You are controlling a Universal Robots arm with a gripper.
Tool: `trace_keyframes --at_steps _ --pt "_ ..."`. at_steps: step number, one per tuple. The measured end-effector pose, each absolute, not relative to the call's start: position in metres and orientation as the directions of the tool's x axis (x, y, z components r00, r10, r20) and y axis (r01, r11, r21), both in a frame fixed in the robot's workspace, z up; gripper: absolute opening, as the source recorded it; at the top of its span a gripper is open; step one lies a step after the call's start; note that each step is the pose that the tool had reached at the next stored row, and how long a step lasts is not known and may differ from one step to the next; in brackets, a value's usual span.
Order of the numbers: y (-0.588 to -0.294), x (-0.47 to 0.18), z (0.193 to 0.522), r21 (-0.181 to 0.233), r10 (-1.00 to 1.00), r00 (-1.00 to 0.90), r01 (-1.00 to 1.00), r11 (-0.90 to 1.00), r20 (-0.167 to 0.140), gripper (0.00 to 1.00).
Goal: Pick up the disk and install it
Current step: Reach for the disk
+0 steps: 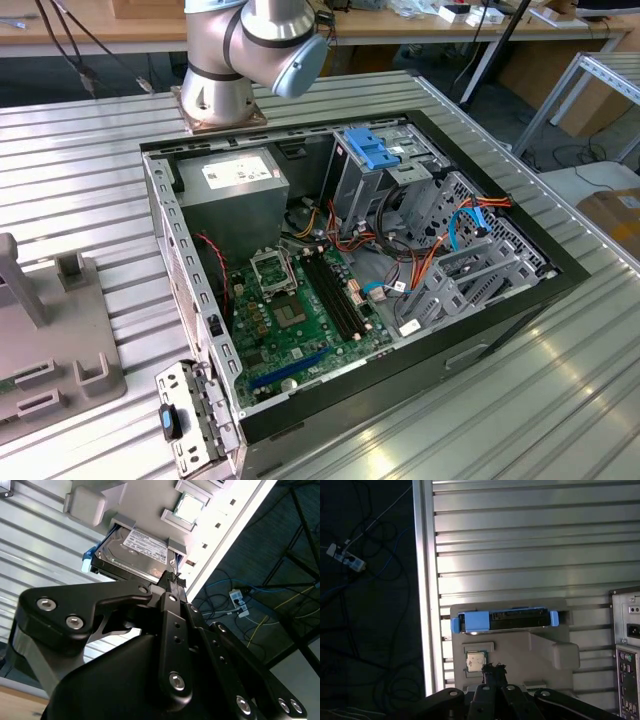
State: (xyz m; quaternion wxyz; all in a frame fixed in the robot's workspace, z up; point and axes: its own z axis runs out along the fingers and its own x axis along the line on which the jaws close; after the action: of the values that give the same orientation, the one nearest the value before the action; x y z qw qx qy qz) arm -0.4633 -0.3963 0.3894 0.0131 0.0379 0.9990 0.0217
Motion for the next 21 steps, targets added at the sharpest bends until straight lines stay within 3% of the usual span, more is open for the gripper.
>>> trace_keyframes --at_steps 8,15,21 --pt "-0.392 -0.463 0.389 0.044 0.076 -0.997 0.075 0.996 -0.024 0.11" --pt "-0.354 -0.463 0.388 0.044 0.076 -0.997 0.075 0.996 -0.024 0.11" --pt "-0.353 -0.471 0.386 0.044 0.076 -0.997 0.075 0.996 -0.024 0.11"
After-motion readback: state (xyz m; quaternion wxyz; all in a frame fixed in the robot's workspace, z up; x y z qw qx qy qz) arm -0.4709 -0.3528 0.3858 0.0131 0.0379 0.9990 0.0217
